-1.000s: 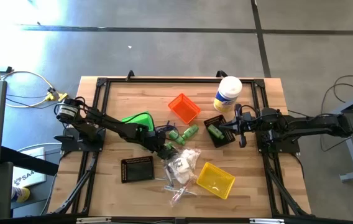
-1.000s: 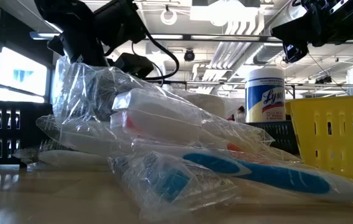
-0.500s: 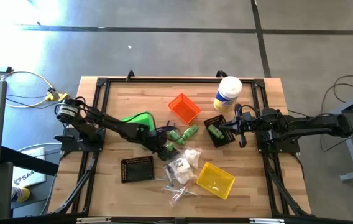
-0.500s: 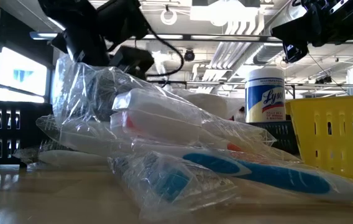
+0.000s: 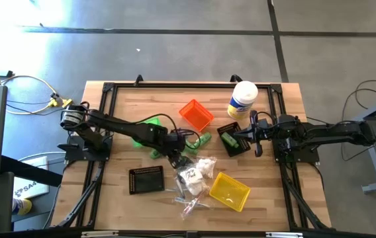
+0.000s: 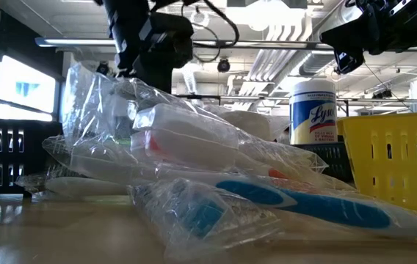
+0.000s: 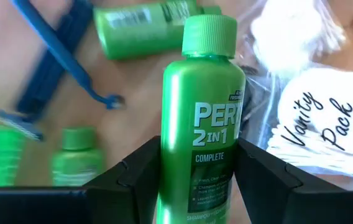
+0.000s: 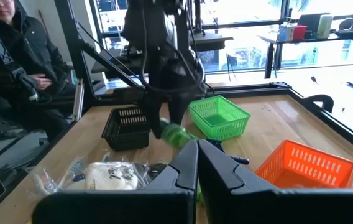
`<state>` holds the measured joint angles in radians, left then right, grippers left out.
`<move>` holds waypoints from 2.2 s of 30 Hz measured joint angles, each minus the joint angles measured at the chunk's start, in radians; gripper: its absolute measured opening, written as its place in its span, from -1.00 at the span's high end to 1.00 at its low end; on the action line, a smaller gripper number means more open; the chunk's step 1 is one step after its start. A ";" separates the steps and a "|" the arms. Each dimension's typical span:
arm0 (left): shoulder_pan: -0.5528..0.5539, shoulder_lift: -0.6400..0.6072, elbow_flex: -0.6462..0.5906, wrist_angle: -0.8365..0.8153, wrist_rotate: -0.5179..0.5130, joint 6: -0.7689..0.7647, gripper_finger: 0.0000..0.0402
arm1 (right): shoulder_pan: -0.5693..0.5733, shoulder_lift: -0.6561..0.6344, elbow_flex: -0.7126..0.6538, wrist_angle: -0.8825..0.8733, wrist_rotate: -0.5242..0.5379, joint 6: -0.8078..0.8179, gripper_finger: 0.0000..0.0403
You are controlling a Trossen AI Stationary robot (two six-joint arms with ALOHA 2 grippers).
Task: Pick & Place Travel size toiletries
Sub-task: Put the green shampoo into the top black bin
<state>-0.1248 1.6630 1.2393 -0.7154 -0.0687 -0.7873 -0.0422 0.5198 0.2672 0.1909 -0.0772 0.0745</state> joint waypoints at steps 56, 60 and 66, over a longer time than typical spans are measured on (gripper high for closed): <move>-0.167 -0.007 -0.380 0.987 -0.470 0.308 0.13 | 0.010 0.000 0.000 0.023 0.048 0.013 0.99; -0.142 -0.020 -0.460 1.130 -0.487 0.330 0.13 | 0.010 0.000 0.000 0.023 0.049 0.034 0.99; -0.056 -0.128 -0.479 1.168 -0.360 0.480 0.13 | 0.010 0.023 0.000 0.051 0.046 0.062 0.99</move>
<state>-0.1805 1.5348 0.7605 0.4524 -0.4287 -0.3073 -0.0326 0.5429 0.2672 0.2419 -0.0309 0.1369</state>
